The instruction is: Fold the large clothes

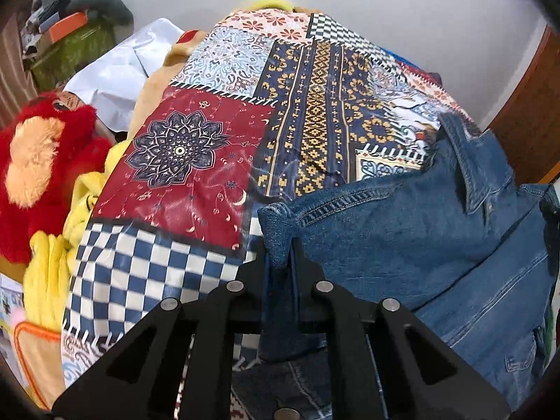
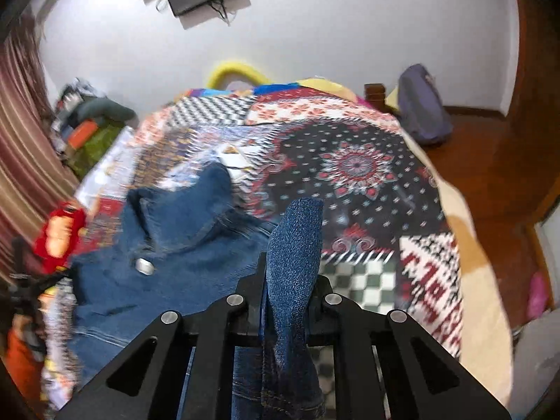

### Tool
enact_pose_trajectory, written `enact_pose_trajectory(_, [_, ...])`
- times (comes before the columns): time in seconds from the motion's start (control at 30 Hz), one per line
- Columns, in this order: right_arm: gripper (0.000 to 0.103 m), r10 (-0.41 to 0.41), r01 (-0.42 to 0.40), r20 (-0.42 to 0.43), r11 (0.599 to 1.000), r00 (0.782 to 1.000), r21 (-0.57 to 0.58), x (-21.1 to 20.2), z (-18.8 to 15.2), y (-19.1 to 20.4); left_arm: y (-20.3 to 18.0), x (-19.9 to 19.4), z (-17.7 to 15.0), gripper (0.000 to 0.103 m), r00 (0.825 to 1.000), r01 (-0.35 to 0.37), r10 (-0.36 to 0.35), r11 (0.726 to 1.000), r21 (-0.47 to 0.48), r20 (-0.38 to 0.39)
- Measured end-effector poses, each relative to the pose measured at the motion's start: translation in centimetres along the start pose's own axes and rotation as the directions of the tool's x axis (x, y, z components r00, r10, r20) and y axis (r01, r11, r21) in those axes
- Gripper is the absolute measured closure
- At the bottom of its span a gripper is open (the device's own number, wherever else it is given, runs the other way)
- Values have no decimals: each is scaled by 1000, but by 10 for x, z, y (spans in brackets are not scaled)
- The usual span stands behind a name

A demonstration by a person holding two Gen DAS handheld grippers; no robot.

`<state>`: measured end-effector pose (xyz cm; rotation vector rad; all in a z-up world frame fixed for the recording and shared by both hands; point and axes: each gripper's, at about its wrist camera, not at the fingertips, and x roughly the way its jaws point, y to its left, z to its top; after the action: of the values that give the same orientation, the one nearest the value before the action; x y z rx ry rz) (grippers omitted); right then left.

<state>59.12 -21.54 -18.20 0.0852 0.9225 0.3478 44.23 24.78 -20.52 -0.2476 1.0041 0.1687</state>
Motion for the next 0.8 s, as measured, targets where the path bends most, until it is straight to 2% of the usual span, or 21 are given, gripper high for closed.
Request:
enact_pose_trajectory(0.13, [92, -74, 72, -79, 997, 994, -22, 39, -11, -13, -2, 26, -1, 93, 998, -35, 36, 999, 17, -44])
enact_pose_trajectory(0.3, [91, -71, 71, -132, 997, 989, -3, 70, -28, -34, -9, 49, -11, 82, 993, -102, 106, 993, 66, -58])
enact_pose_trajectory(0.53, [89, -59, 58, -155, 998, 986, -9, 76, -32, -37, -11, 51, -12, 78, 991, -113, 118, 991, 75, -67])
enact_pose_trajectory(0.67, [89, -56, 54, -187, 998, 981, -13, 71, -34, -36, -14, 44, -17, 63, 987, -121, 129, 989, 86, -99])
enact_pose_trajectory(0.8, [89, -52, 54, -239, 999, 970, 3, 62, -35, -38, -22, 25, -22, 62, 986, -125, 134, 988, 94, -97])
